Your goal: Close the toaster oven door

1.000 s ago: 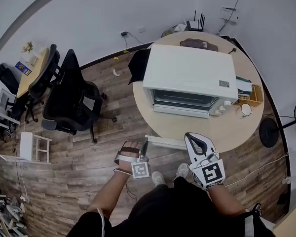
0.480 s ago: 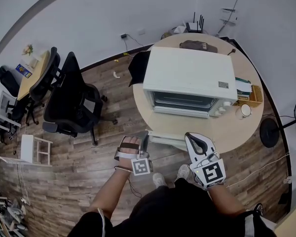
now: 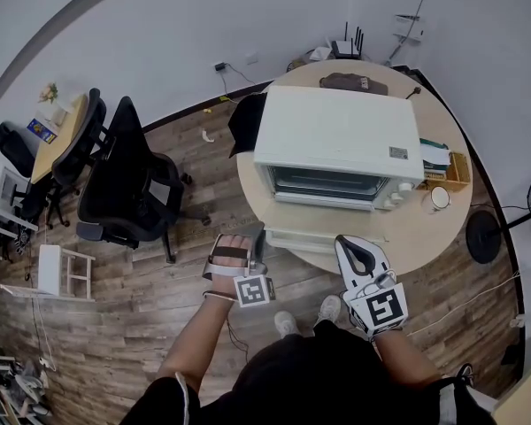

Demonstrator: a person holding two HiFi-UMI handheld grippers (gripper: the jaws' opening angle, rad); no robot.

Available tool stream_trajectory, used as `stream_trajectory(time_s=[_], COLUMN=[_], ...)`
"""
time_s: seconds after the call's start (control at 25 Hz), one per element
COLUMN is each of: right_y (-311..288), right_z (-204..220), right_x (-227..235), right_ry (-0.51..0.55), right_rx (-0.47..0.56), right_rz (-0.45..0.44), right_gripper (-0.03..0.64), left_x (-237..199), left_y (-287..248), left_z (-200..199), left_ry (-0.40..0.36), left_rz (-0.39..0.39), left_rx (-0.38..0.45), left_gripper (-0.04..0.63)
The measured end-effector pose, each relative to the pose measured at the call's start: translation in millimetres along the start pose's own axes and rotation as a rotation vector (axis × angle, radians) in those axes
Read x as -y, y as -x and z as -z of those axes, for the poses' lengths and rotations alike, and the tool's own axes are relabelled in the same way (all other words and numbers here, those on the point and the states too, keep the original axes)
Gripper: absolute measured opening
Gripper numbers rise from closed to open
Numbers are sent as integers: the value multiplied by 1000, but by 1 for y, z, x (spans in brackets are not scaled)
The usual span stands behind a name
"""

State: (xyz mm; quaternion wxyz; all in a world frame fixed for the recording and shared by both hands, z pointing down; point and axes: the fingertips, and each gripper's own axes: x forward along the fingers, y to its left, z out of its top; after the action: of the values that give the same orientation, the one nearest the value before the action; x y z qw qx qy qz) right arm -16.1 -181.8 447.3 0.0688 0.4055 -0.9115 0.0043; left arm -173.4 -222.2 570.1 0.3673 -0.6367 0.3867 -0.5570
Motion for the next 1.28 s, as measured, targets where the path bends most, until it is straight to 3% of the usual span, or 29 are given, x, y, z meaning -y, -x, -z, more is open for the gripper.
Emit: stream_trajectory(time_s=[0.44, 1.28], right_y=[-1, -3], right_z=[5, 14], right_x=[12, 36], right_ry=[9, -31], right_rx=[-9, -41], right_rz=[32, 90], right_gripper=[-3, -3], left_x=[-30, -74], left_y=[-19, -58], left_z=[-4, -9], left_ry=[-13, -28], left_rz=[-43, -29], left_rx=[-2, -2], left_gripper=[71, 89])
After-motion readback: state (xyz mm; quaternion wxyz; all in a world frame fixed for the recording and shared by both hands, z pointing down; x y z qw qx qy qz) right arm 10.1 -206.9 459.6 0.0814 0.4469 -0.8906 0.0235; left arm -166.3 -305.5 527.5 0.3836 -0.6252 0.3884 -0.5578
